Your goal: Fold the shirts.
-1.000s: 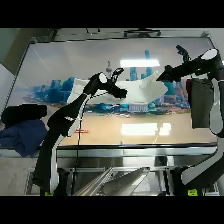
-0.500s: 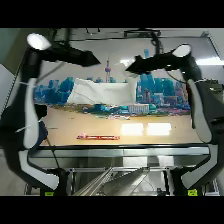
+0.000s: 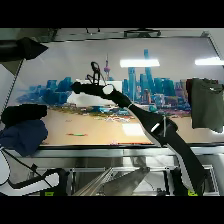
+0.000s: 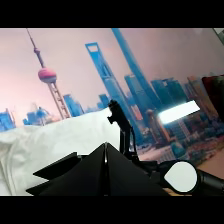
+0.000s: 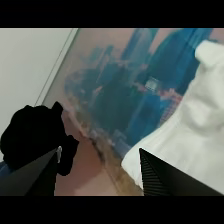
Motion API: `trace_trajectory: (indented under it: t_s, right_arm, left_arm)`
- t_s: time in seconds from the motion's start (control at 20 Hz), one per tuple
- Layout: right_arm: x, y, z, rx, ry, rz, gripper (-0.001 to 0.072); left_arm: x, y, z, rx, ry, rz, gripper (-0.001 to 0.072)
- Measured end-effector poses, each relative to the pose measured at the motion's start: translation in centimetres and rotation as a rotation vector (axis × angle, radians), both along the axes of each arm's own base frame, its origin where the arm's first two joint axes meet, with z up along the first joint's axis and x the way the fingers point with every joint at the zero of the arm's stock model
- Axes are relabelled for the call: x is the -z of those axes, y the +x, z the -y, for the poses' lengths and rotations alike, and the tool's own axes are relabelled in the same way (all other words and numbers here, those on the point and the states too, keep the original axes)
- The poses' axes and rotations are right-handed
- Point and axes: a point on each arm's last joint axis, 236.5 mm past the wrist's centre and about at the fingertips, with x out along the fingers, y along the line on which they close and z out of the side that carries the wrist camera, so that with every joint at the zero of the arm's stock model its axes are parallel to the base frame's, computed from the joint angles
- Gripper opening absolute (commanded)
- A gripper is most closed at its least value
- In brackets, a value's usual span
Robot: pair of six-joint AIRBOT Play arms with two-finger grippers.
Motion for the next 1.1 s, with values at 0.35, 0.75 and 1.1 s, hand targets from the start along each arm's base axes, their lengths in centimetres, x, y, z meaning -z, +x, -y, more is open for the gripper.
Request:
trace_trajectory:
  t_s: [0.35,0.75,1.1]
  right_arm:
    - [-6.0,2.0,5.3,-0.120,-0.004,0.097,0.0288]
    - [-1.7,4.4,26.7,-0.117,-0.288,-0.265,0.0500]
    - [8.0,2.9,29.3,-0.100,-0.340,-0.487,0.0636]
  left_arm:
    - [3.1,-0.2,-0.9,-0.014,-0.004,-0.057,0.0028]
    - [4.0,-1.0,-0.6,0.013,0.000,-0.096,0.0029]
    - [4.1,-1.2,-0.6,0.018,0.002,-0.101,0.0029]
